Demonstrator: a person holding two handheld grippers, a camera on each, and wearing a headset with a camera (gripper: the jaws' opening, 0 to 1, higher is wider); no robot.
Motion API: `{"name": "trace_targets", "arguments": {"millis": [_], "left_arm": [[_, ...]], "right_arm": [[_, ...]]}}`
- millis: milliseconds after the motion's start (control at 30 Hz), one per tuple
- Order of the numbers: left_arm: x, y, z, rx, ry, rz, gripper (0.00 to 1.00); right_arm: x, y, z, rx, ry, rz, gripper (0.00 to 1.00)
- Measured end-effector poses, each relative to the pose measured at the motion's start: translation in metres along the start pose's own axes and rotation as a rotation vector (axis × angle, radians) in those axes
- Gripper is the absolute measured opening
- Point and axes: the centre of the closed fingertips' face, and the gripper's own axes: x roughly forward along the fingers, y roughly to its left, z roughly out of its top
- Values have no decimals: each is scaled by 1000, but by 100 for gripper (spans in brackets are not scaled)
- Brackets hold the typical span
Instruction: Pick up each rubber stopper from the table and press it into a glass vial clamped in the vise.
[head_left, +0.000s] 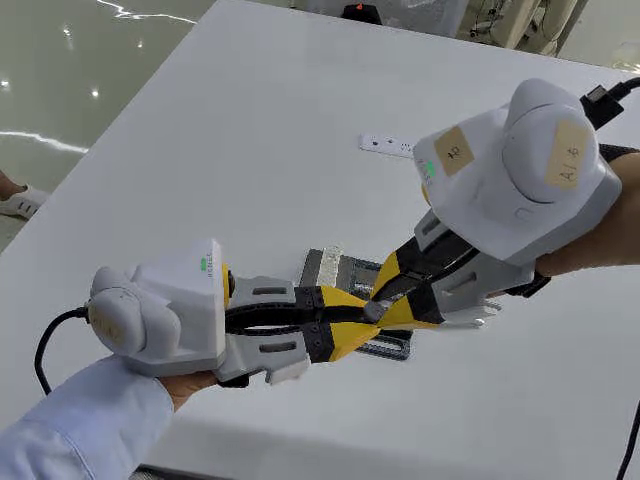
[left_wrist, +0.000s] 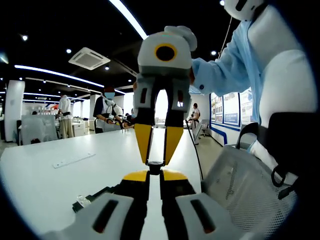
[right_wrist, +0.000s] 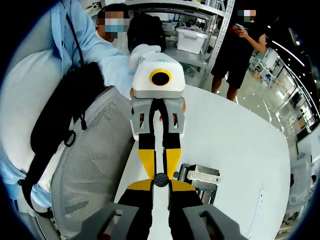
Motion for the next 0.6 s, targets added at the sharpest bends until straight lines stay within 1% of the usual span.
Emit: {"name": "trace_targets", "arguments": {"millis": [367, 600], "left_arm": [[0, -2, -2, -11, 6, -8, 2], [0, -3, -2, -19, 4, -11, 2]], "right_arm": [[1, 2, -1, -38, 13, 2, 8], [2, 2, 1, -44, 10, 4, 8]]}}
